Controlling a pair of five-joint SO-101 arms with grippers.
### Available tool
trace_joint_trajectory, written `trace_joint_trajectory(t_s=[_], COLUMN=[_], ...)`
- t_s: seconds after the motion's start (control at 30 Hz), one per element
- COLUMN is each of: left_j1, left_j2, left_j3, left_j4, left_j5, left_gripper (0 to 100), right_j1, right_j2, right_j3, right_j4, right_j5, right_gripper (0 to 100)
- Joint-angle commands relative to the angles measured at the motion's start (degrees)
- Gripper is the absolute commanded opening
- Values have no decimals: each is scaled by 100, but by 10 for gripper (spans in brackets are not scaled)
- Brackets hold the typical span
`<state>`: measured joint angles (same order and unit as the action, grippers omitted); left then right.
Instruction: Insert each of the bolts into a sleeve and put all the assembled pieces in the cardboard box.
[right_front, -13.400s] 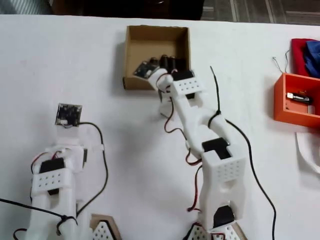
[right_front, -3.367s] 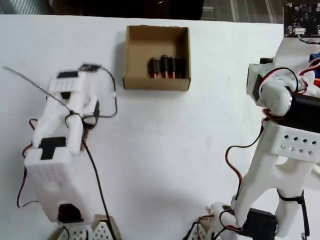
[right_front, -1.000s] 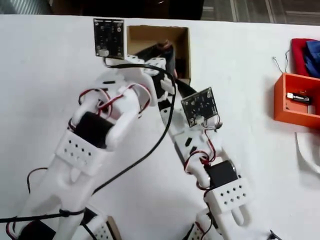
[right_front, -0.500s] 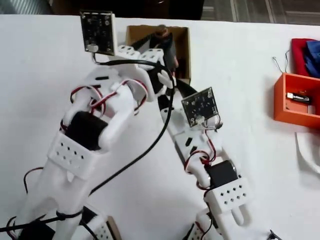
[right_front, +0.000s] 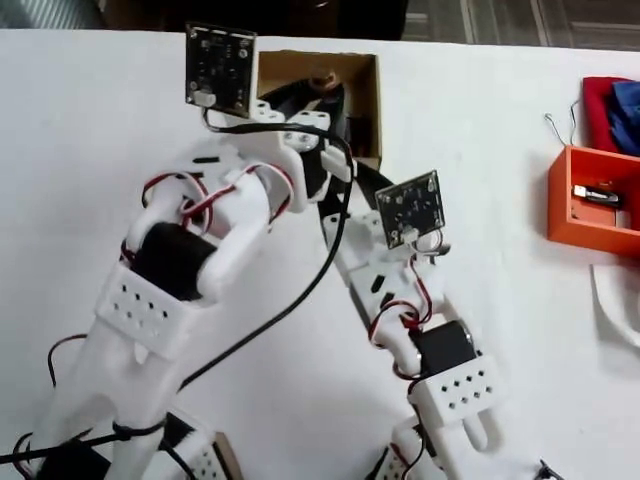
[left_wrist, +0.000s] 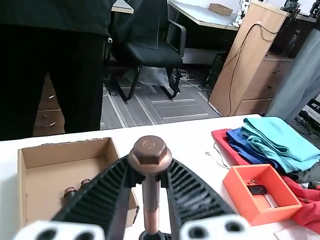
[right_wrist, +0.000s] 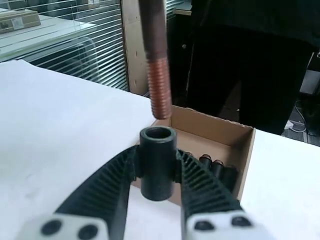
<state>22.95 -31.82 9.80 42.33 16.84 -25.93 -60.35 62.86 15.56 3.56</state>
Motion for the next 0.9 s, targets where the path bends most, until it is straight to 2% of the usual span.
trace_joint_trajectory(t_s=[0.0, 0.17, 0.87], left_j1=[44, 44, 53], left_j2=[-9, -9, 0], left_j3=[-295, -295, 57], left_j4=[53, 352, 457], left_j5=[-35, -35, -62], left_gripper=[26, 26, 26], right_j1=[4, 4, -4], right_j2=[-171, -171, -180], right_j3=[-79, -88, -527], right_j4=[22, -22, -22], right_j5=[-35, -35, -35], right_gripper=[23, 23, 23])
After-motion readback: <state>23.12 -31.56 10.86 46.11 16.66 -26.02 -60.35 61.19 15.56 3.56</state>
